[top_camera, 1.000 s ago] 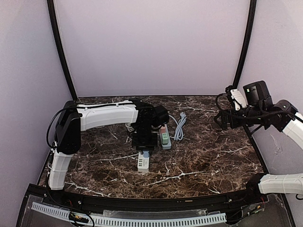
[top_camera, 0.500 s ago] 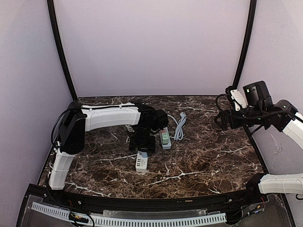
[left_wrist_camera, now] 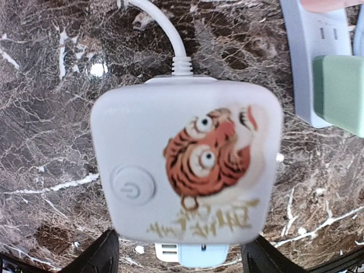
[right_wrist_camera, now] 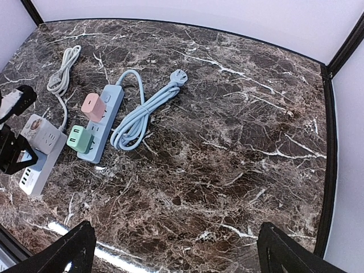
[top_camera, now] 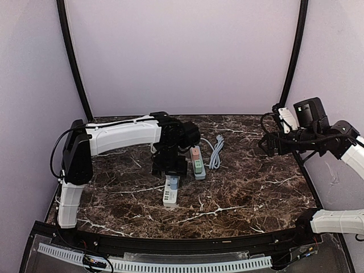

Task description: Insert the plug

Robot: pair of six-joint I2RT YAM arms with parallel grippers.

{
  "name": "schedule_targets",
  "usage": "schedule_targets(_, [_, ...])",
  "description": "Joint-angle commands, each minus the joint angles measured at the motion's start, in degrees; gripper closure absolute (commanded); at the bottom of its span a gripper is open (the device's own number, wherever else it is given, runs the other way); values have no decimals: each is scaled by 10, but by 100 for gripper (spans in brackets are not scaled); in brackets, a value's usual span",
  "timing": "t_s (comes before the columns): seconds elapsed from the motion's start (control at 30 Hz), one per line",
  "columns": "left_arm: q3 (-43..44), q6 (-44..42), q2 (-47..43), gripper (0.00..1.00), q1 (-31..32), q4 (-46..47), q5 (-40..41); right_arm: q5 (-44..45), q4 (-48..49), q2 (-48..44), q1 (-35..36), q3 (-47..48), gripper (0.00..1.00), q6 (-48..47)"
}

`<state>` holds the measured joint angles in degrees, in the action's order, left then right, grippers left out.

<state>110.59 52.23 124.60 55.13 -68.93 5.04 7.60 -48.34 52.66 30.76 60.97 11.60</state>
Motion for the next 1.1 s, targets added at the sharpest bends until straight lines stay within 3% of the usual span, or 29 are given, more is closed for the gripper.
schedule_targets(0.0, [13,-12,-76,25,1,-29,13,-3,-11,-9,3,16,1,11])
schedule_targets(0.57, [-25,-44,-265,26,-47,-140,171,-40,-8,15,3,65,1,38])
schedule_targets(0.87, [-115,-139,-391,26,-136,-67,227,-29,5,57,3,120,1,105])
schedule_targets(0.93, [-142,-170,-425,22,-140,-40,266,-39,18,63,3,127,1,123])
schedule_targets(1.03, [-184,-186,-456,4,-142,-3,319,-35,18,85,3,160,1,141])
schedule_targets(1.07, [-206,-197,-472,3,-143,6,338,-28,16,92,3,172,1,146])
